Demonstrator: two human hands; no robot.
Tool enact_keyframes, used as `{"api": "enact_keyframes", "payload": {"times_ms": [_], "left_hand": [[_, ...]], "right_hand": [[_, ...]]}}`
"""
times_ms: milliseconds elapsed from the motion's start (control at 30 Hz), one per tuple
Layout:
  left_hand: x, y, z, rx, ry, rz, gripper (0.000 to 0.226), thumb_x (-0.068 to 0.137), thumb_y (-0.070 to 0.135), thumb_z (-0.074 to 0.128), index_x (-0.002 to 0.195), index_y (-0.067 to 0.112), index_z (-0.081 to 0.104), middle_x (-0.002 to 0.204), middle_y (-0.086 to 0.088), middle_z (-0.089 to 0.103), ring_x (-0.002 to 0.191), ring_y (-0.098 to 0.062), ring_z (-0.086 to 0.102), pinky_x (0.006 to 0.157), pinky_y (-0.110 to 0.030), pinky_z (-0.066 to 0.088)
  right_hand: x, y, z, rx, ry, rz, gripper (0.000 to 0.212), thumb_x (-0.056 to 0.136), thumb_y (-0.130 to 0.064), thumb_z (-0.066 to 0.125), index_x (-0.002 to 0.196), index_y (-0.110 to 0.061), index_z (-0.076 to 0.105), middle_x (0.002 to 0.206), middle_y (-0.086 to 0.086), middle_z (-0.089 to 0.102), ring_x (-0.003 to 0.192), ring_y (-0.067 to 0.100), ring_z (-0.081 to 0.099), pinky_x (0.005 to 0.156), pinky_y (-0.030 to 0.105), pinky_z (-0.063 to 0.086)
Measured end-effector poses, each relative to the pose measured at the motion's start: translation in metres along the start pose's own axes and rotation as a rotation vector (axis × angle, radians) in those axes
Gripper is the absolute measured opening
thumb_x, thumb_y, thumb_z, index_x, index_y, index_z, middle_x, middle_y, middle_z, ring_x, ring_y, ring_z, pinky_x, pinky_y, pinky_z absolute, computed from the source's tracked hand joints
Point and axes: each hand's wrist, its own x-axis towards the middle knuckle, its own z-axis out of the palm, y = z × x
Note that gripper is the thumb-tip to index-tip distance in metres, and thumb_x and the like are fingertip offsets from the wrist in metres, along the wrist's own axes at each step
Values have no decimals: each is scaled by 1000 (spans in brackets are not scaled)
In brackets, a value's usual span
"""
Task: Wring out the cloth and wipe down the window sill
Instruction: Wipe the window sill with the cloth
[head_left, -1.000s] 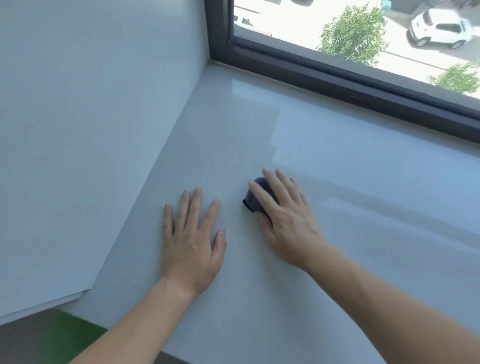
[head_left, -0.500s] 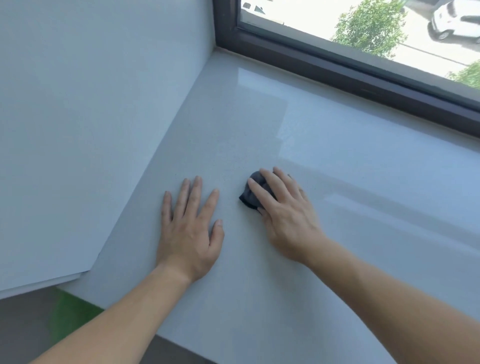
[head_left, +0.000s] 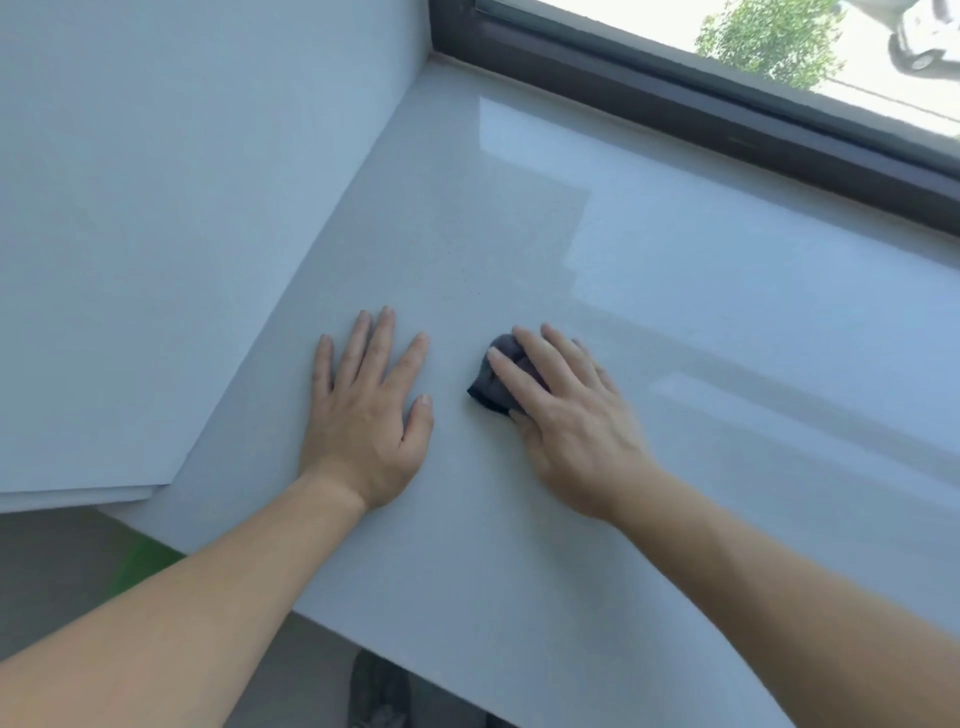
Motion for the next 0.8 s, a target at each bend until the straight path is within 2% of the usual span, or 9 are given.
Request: {"api": "enact_keyframes", "payload": {"times_ms": [133,200,333,433,500,567,633,700,800], "left_hand": [[0,1,3,4,-15,-8,68,88,45,28,152,23,34,165,-8,14,153,-24,6,122,-54,2],[-1,0,5,-21,1,-5,66,90,46,26,152,25,33,166,-7,13,153,-22,5,122,-53,0],[-2,1,2,-207,45,-22,61,93,43,25,149,21,38,165,-4,18,153,-16,5,122,-48,-5],[-7,1,-4,-335,40,-8,58,92,35,34,146,14,40,163,-6,22,153,-17,8,122,-44,-7],[-13,-2,-8,-363,47,29,54,92,34,37,140,12,46,161,-9,28,152,-19,11,123,-42,-6],[-32,-10,-10,-314,78,62,49,92,36,38,135,16,51,159,-8,31,151,-20,13,123,-40,-5],[-55,-27,-11,-265,60,90,51,94,41,36,136,19,51,161,-7,28,152,-19,10,123,-40,-6],[-75,-41,-10,-196,1,119,56,95,44,31,143,21,47,164,-6,21,153,-18,6,123,-41,-7],[-84,-49,-4,-152,-6,156,58,97,43,27,148,20,43,164,-6,19,153,-19,7,123,-45,-2]], "right_hand": [[25,48,-15,59,124,552,54,100,-27,44,153,-24,32,162,4,22,150,34,16,122,48,16],[27,24,-8,69,165,655,56,98,-26,44,152,-25,31,162,3,20,149,33,15,122,46,17],[-14,-54,20,53,130,313,60,92,-22,50,150,-25,37,159,4,29,147,34,22,118,47,24],[-28,-43,13,22,41,153,55,98,-26,48,151,-26,36,159,3,30,148,32,22,122,48,18],[-19,-14,5,-11,85,303,53,99,-27,46,151,-27,35,160,2,27,149,31,20,123,48,15],[-4,6,-5,47,166,593,54,98,-26,43,151,-28,33,160,1,24,148,31,18,122,47,15],[4,-12,-1,66,228,728,54,96,-26,44,149,-27,34,159,2,25,147,32,20,121,46,17],[-9,-53,13,61,222,608,56,94,-26,50,149,-24,38,158,5,29,146,35,23,119,47,23],[-61,-116,39,37,124,246,59,93,-25,52,150,-25,36,159,5,29,148,35,23,121,48,23]]}}
